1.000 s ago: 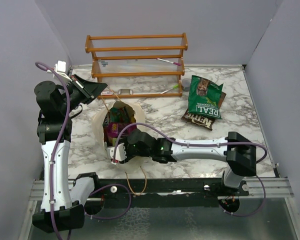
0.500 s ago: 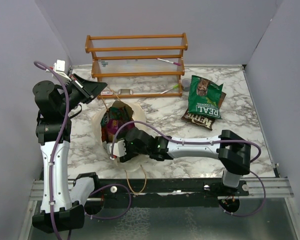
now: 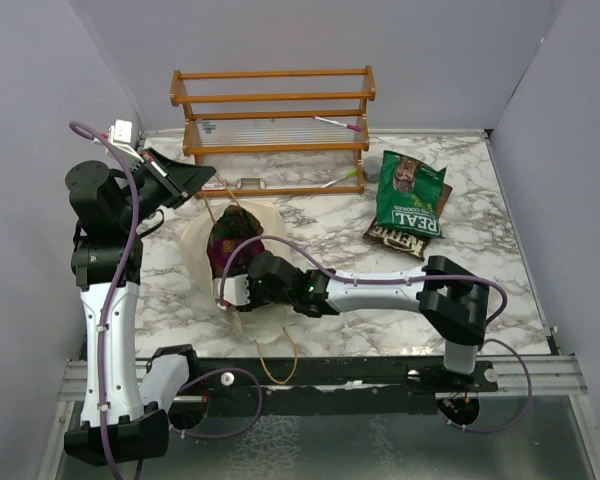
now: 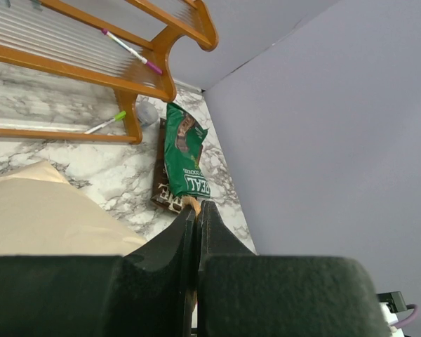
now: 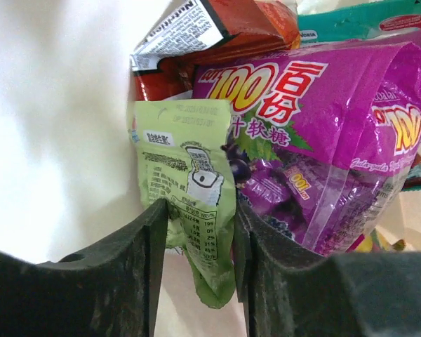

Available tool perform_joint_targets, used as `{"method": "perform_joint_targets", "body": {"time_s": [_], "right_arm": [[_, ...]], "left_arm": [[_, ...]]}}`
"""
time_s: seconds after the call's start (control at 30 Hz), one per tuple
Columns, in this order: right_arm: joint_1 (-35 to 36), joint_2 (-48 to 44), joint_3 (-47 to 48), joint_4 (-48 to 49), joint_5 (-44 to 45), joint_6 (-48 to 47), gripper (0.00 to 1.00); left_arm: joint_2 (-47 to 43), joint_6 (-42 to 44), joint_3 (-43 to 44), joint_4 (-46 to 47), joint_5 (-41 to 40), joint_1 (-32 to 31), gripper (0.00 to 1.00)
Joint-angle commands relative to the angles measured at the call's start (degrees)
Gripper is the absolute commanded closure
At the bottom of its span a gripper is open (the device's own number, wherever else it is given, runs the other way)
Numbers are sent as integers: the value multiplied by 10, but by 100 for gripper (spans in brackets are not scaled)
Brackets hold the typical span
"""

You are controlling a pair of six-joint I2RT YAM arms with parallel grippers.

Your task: Take the snacks out of the paper bag

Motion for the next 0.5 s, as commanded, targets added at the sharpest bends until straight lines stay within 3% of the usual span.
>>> {"method": "perform_joint_targets", "body": {"time_s": [0.0,0.23,0.47], "right_arm": [[-3,-30,-7,1,-40,36,66],[-2,-72,-4,-20,-72,52,98],[-2,-134,-20,-26,-93,91,98]], "left_arm": [[-5,9,12,15,1,0,100],[-5,10,5,17,-1,0,100],[-7,15,2,10,-2,1,100]]}}
